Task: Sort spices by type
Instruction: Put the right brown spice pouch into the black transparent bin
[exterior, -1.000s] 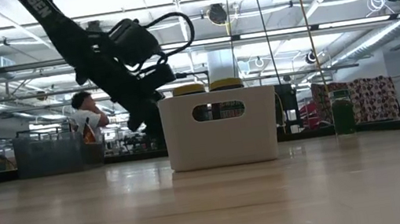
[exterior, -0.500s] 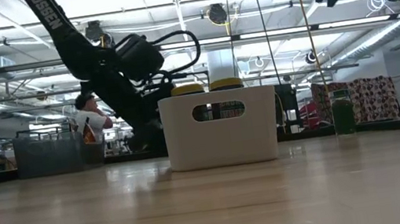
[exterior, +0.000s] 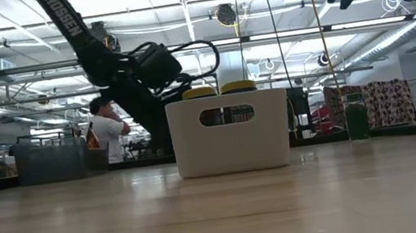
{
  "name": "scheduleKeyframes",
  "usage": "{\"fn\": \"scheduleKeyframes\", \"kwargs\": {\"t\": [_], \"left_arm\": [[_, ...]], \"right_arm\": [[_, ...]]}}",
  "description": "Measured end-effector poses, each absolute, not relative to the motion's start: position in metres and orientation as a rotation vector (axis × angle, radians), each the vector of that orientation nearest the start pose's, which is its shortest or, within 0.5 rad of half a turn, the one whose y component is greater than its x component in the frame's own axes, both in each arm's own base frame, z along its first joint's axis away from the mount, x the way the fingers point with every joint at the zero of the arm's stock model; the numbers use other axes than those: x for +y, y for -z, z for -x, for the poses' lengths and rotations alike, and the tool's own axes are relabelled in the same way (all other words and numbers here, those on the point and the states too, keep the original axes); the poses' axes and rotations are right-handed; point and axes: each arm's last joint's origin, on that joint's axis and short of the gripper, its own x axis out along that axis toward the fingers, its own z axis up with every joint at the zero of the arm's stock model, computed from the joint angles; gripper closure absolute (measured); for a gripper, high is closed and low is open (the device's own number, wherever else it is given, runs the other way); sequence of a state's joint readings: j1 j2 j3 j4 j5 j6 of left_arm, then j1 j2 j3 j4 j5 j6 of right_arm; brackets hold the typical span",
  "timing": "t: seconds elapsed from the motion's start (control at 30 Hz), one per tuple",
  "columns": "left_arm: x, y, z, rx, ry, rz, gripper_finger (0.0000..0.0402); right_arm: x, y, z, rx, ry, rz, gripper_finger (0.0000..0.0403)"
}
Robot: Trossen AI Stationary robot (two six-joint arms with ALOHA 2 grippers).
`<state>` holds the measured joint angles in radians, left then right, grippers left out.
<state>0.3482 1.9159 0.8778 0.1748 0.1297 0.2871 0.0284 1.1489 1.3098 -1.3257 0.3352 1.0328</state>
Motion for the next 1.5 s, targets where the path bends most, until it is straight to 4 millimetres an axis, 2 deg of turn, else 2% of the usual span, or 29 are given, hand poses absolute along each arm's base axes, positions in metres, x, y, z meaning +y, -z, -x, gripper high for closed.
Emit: {"fn": "scheduleKeyframes", "kwargs": {"t": [0.17,0.27,0.47,0.67,0.87,1.03,1.2,1.37,1.5], "left_arm": [[0.119,-0.097,-0.329,0.887,-0.084,-0.032,0.0197],[0.119,-0.095,-0.327,0.917,-0.079,-0.044,0.0211],[0.117,-0.091,-0.325,0.957,-0.076,-0.042,0.0281],[0.115,-0.091,-0.325,0.958,-0.069,-0.038,0.0385],[0.114,-0.096,-0.323,0.954,-0.093,0.027,0.0397],[0.109,-0.125,-0.311,0.957,-0.106,0.023,0.0399],[0.107,-0.172,-0.302,0.85,-0.136,-0.02,0.04],[0.102,-0.204,-0.289,0.785,-0.146,-0.038,0.04],[0.099,-0.218,-0.282,0.762,-0.153,-0.036,0.0401]], "right_arm": [[-0.004,-0.356,-0.184,0.882,0.791,-0.72,0.0266],[-0.003,-0.356,-0.184,0.884,0.785,-0.716,0.0266],[0.002,-0.356,-0.184,0.886,0.763,-0.706,0.0266],[0.007,-0.356,-0.184,0.888,0.744,-0.697,0.0266],[0.01,-0.357,-0.185,0.884,0.723,-0.692,0.0266],[0.011,-0.357,-0.185,0.885,0.719,-0.69,0.0266],[0.011,-0.357,-0.185,0.88,0.721,-0.686,0.0266],[0.01,-0.357,-0.186,0.862,0.739,-0.669,0.0266],[0.01,-0.358,-0.186,0.853,0.741,-0.653,0.0266]]}}
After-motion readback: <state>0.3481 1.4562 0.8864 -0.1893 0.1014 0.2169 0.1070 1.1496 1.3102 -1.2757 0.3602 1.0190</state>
